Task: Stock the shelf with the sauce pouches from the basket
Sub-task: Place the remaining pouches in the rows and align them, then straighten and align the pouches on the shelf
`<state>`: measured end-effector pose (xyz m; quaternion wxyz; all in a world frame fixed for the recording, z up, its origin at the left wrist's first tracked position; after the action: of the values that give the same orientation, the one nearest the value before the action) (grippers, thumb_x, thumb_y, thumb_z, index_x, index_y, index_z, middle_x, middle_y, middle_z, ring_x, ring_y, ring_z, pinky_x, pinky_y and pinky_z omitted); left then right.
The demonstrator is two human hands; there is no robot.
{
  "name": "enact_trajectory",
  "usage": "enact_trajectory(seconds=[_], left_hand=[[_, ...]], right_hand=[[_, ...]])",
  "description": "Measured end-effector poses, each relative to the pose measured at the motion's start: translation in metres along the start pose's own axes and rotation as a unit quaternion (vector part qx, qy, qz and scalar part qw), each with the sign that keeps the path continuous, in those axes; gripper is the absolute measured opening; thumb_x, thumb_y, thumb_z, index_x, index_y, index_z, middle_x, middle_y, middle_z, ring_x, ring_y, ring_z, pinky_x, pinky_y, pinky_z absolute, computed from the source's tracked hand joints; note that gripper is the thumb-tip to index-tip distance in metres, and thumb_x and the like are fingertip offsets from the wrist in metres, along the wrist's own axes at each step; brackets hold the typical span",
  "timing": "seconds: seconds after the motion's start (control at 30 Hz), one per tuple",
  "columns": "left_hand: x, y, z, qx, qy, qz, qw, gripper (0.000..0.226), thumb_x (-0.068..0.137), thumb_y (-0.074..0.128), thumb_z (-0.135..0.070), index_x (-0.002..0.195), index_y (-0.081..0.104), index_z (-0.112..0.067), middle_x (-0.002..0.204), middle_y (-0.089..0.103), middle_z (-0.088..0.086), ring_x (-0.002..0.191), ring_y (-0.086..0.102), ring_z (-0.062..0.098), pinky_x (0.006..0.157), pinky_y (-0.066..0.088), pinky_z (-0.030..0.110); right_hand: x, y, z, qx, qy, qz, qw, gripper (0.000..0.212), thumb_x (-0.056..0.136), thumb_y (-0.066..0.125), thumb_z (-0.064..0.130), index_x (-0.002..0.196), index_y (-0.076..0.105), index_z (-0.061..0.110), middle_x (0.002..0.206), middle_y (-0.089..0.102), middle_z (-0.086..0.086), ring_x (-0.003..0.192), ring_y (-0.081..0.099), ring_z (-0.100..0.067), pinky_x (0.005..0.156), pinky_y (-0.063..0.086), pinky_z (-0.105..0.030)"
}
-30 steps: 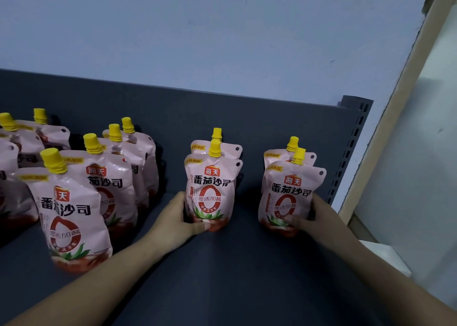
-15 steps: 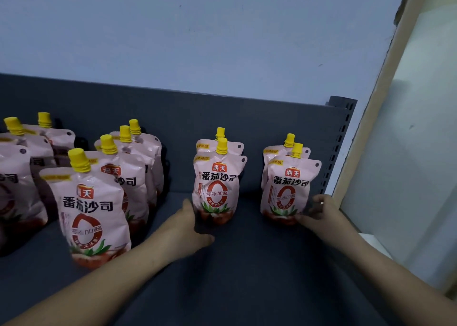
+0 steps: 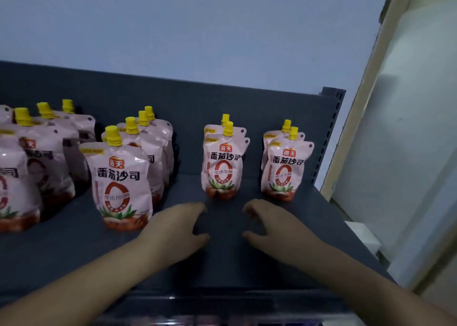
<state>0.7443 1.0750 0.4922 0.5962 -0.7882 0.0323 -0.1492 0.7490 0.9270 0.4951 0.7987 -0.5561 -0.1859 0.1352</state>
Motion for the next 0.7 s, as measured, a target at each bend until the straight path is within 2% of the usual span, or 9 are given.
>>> enact_trajectory(seconds=[0.17,0.37,0.4,0.53,0.63,0.7], left_hand=[[-0.047,-0.034,0.016,0.04,-0.05,-0.082,0.995,0.039,0.084,0.055,-0.042,0.121,0.05,-0.03,0.123,0.058,-0.009,0.11,0.056,0.015,0.085,0.046,0.028],[-0.147,-0.083,0.045,0.1,-0.144,-0.156,0.972,0.025,0.084,0.057,-0.036,0.108,0.056,-0.026,0.111,0.061,-0.008,0.106,0.058,0.017,0.073,0.042,0.029],[-0.169,-0.089,0.054,0.114,-0.173,-0.158,0.965,0.027,0.084,0.054,-0.039,0.106,0.057,-0.024,0.11,0.061,-0.006,0.105,0.058,0.018,0.074,0.044,0.031],[-0.264,-0.104,0.088,0.173,-0.27,-0.129,0.938,0.058,0.068,0.025,-0.055,0.106,0.055,-0.024,0.106,0.061,-0.004,0.101,0.059,0.02,0.075,0.05,0.036],[-0.333,-0.109,0.113,0.226,-0.329,-0.098,0.912,0.033,0.082,0.047,-0.042,0.108,0.053,-0.022,0.109,0.058,-0.002,0.102,0.058,0.023,0.076,0.048,0.035],[-0.377,-0.112,0.127,0.229,-0.367,-0.093,0.897,0.028,0.082,0.054,-0.039,0.104,0.054,-0.021,0.108,0.059,-0.001,0.101,0.06,0.024,0.074,0.048,0.036]], right_hand=[[-0.005,-0.009,0.04,-0.017,-0.107,0.001,0.994,0.038,0.086,0.057,0.038,0.12,0.047,0.024,0.119,0.055,0.005,0.107,0.053,-0.013,0.093,0.046,-0.033],[-0.013,0.006,0.114,0.065,-0.221,0.004,0.973,0.027,0.082,0.064,0.029,0.106,0.057,0.02,0.098,0.056,0.008,0.092,0.051,-0.007,0.089,0.046,-0.035],[-0.015,0.012,0.133,0.072,-0.239,0.014,0.968,0.026,0.082,0.064,0.03,0.106,0.057,0.021,0.096,0.054,0.01,0.091,0.05,-0.006,0.089,0.046,-0.034],[-0.033,0.036,0.222,0.075,-0.335,0.049,0.938,0.029,0.082,0.064,0.034,0.108,0.057,0.022,0.098,0.054,0.011,0.091,0.051,-0.006,0.085,0.047,-0.032],[-0.053,0.053,0.291,0.065,-0.408,0.055,0.909,0.031,0.081,0.063,0.036,0.109,0.056,0.024,0.104,0.059,0.007,0.096,0.056,-0.013,0.079,0.046,-0.032],[-0.065,0.067,0.334,0.055,-0.444,0.068,0.892,0.037,0.082,0.062,0.037,0.116,0.053,0.026,0.108,0.059,0.007,0.099,0.056,-0.013,0.078,0.046,-0.031]])
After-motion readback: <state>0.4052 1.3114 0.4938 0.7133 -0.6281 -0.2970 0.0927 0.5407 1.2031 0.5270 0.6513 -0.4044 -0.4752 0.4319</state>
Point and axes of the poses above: each hand's wrist, its own x-axis towards the middle knuckle, its own y-axis out of the palm, z = x × y, the point moved 9 cm from there along x, towards the middle knuckle
